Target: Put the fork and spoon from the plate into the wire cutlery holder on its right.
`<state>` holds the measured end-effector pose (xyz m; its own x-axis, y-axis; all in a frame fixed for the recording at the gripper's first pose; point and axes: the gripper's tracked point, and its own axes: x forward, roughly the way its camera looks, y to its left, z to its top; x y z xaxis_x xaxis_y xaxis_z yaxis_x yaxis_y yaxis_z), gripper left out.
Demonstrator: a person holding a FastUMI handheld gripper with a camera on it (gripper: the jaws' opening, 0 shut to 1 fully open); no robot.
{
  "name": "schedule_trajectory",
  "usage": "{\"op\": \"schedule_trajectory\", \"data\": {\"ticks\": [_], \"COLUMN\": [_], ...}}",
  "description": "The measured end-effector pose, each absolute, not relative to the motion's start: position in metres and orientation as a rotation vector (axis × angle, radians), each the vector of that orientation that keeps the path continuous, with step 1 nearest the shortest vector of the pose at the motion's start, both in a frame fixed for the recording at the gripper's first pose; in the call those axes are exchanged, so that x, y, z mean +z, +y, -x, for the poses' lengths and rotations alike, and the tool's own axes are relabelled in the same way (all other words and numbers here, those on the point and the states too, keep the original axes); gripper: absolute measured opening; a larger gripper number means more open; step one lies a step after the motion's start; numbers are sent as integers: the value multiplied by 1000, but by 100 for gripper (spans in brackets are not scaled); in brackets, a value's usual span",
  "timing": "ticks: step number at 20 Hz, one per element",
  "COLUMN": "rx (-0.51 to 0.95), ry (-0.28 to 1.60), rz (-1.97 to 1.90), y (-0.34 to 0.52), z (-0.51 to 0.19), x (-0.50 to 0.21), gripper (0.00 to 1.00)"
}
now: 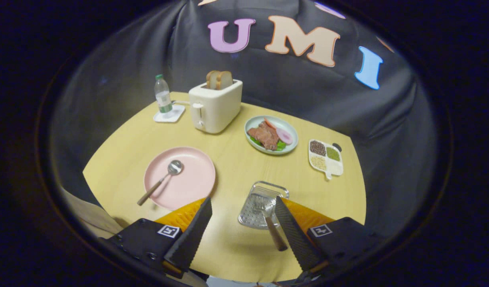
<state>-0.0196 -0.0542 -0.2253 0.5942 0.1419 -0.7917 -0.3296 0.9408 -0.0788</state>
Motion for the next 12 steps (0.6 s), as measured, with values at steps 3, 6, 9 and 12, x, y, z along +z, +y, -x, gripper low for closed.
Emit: {"op": "schedule_trajectory", "data": {"ticks": [3, 6, 9, 12], "rx": [217, 176, 155, 159], "ry": [815, 764, 727, 706], "rz": [210, 168, 122, 93], "y": [-27, 3, 36, 69], "z": [18, 21, 29, 34], "x": [-224, -227, -239, -257], "gripper": [100, 100, 100, 100]}}
